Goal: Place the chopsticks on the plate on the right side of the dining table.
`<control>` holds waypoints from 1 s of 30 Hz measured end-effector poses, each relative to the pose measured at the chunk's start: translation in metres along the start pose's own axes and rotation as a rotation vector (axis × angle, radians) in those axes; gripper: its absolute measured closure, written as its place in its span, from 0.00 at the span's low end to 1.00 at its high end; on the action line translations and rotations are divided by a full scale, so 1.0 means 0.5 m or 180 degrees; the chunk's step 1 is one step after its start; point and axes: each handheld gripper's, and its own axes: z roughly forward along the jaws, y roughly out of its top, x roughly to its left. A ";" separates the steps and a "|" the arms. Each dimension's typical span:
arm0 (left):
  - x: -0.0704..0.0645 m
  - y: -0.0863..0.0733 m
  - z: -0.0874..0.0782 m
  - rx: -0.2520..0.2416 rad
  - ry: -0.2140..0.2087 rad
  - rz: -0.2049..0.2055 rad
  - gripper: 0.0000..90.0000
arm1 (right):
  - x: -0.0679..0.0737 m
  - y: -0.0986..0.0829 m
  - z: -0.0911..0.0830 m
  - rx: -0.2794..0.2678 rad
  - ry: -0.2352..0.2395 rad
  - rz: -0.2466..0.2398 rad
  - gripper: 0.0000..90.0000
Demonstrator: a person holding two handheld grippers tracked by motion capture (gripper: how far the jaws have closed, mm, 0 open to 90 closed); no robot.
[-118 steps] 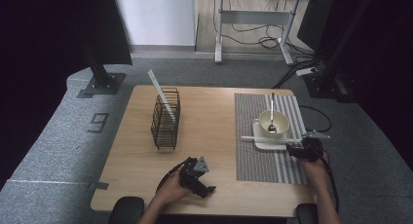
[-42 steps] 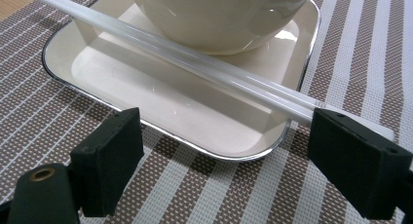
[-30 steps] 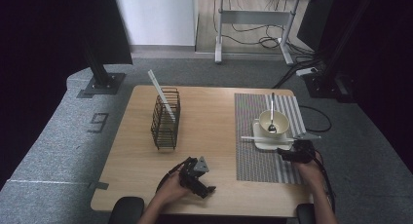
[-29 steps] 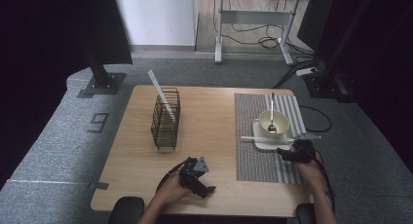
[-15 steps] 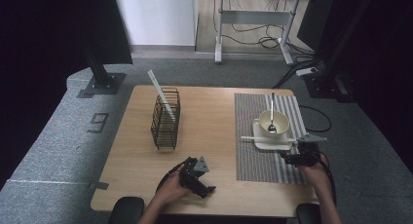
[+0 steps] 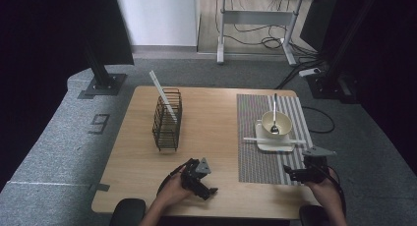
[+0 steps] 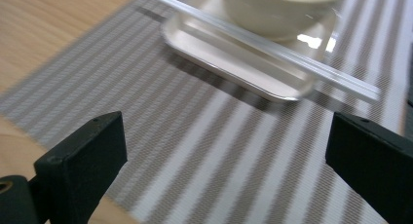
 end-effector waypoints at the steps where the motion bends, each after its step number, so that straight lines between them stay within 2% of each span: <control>1: 0.000 0.000 0.000 -0.0001 0.0001 -0.0002 0.00 | 0.010 0.004 -0.002 -0.0007 0.0032 -0.0022 0.01; 7: 0.000 0.000 0.000 -0.0003 0.0000 -0.0004 0.00 | 0.076 0.035 0.006 -0.0053 0.0220 -0.0200 0.01; 9: 0.000 0.000 0.000 0.0000 0.0001 0.0001 0.00 | 0.098 0.044 0.024 -0.0039 0.0273 -0.0285 0.01; 12: 0.000 0.000 0.000 -0.0001 0.0001 -0.0006 0.00 | 0.113 0.046 0.054 -0.0018 0.0306 -0.0359 0.01; 17: 0.000 0.000 0.000 -0.0001 0.0001 -0.0006 0.00 | 0.119 0.035 0.122 0.0019 0.0440 -0.0221 0.01; 20: 0.000 0.000 0.000 -0.0001 0.0000 -0.0006 0.00 | 0.122 0.024 0.152 0.0074 0.0456 -0.0178 0.01; 23: 0.000 0.000 0.000 -0.0002 0.0000 -0.0009 0.00 | 0.125 0.015 0.171 0.0083 0.0379 -0.0234 0.01; 25: 0.000 0.000 0.000 -0.0002 0.0001 -0.0009 0.00 | 0.126 0.008 0.181 0.0095 0.0386 -0.0245 0.00; 30: -0.001 0.000 0.000 0.0000 0.0001 -0.0008 0.00 | 0.119 0.006 0.187 0.0115 0.0431 -0.0149 0.00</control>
